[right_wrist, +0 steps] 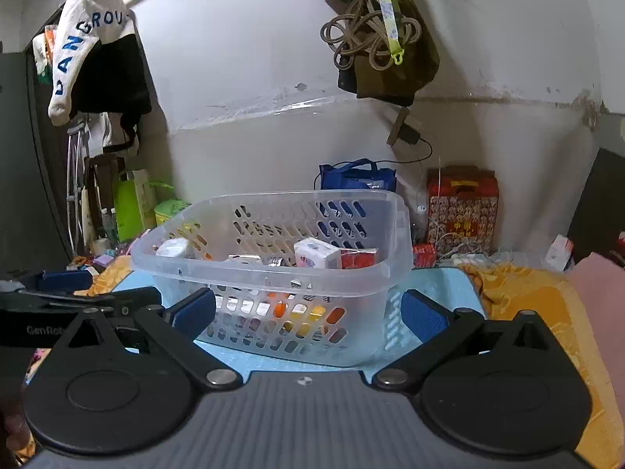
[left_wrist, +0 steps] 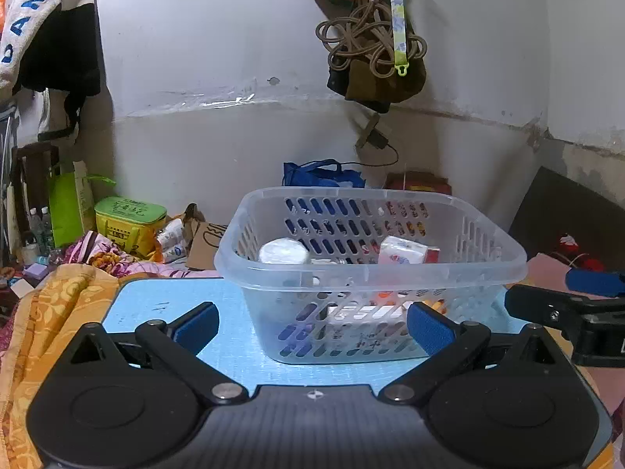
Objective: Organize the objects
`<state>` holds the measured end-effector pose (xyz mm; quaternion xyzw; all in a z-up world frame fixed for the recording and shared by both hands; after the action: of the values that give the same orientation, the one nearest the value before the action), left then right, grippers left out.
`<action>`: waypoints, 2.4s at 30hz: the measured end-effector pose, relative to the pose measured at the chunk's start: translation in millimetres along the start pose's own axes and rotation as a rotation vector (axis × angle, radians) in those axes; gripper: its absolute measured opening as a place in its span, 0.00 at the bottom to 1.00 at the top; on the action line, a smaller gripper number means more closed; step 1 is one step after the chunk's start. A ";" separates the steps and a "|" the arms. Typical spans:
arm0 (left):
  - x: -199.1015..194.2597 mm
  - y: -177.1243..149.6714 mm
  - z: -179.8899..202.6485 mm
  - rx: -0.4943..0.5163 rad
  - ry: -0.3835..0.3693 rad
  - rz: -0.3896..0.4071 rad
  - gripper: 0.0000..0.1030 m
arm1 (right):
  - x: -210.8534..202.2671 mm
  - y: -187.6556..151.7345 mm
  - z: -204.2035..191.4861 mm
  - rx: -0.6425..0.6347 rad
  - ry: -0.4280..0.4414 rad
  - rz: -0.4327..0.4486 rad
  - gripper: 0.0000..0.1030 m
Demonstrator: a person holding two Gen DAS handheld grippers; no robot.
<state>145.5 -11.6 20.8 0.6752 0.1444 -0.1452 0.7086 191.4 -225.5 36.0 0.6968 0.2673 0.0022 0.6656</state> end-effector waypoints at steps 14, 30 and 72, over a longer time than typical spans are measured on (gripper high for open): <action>-5.3 -3.9 2.6 0.010 -0.008 0.015 1.00 | -4.2 0.1 -0.3 0.016 0.007 0.012 1.00; -12.3 -2.9 4.0 0.005 -0.010 0.056 1.00 | -3.3 -0.2 -0.1 0.006 -0.002 0.012 1.00; -10.4 -7.0 3.4 0.017 0.029 0.043 1.00 | 0.8 -5.1 3.3 -0.005 0.000 -0.019 1.00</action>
<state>133.2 -15.2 18.7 0.6862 0.1389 -0.1216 0.7036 191.4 -228.4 30.6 0.6926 0.2738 -0.0035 0.6673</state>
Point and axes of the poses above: each gripper's, at about its wrist camera, not at the fingertips, and x roughly the way its jaws point, z to its right, y to its top, the point moved 2 cm from there along x, roughly the way its jaws point, and after that the axes turned 4 degrees about z, right-handed, at the moved point
